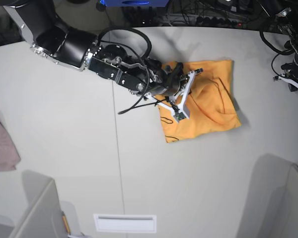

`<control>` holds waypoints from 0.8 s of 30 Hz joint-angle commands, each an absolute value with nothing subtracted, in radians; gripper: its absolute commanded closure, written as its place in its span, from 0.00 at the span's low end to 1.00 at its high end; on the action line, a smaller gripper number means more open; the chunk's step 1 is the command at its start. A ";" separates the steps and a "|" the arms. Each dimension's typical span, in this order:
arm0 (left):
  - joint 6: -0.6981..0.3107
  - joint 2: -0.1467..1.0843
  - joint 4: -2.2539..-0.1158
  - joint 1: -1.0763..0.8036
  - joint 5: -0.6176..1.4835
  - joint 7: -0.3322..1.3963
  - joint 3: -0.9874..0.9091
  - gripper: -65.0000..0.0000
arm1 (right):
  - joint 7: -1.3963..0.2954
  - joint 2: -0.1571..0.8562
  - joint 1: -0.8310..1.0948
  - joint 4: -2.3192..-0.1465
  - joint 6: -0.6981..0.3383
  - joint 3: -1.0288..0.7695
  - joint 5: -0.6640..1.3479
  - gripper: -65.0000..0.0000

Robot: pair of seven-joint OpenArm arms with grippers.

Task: Fold the T-shirt properly
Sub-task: 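Press and smooth the folded bundle with the right gripper, then withdraw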

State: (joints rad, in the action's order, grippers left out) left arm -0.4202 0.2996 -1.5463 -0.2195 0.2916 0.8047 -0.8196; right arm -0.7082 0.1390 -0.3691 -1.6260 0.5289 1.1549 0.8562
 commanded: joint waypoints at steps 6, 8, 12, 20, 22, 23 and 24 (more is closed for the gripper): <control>-0.421 0.320 -1.561 -0.216 0.294 0.788 -0.831 1.00 | -0.768 0.117 -0.381 -1.696 0.521 1.257 0.849 1.00; -0.421 0.326 -1.561 -0.216 0.297 0.788 -0.831 1.00 | -0.785 0.108 -0.381 -1.699 0.521 1.319 0.849 1.00; -0.421 0.340 -1.560 -0.214 0.297 0.788 -0.823 1.00 | -0.788 0.102 -0.398 -1.755 0.521 1.369 0.849 1.00; -0.421 0.355 -1.529 -0.197 0.297 0.788 -0.822 1.00 | -0.789 0.104 -0.430 -1.759 0.565 1.280 0.805 1.00; -0.421 0.357 -1.508 -0.196 0.297 0.788 -0.822 1.00 | -0.789 0.097 -0.410 -1.727 0.584 1.245 0.750 1.00; -0.421 0.357 -1.498 -0.194 0.297 0.788 -0.822 1.00 | -0.788 0.091 -0.404 -1.704 0.584 1.236 0.719 1.00; -0.421 0.363 -1.497 -0.194 0.297 0.788 -0.822 1.00 | -0.785 0.073 -0.401 -1.679 0.582 1.233 0.691 1.00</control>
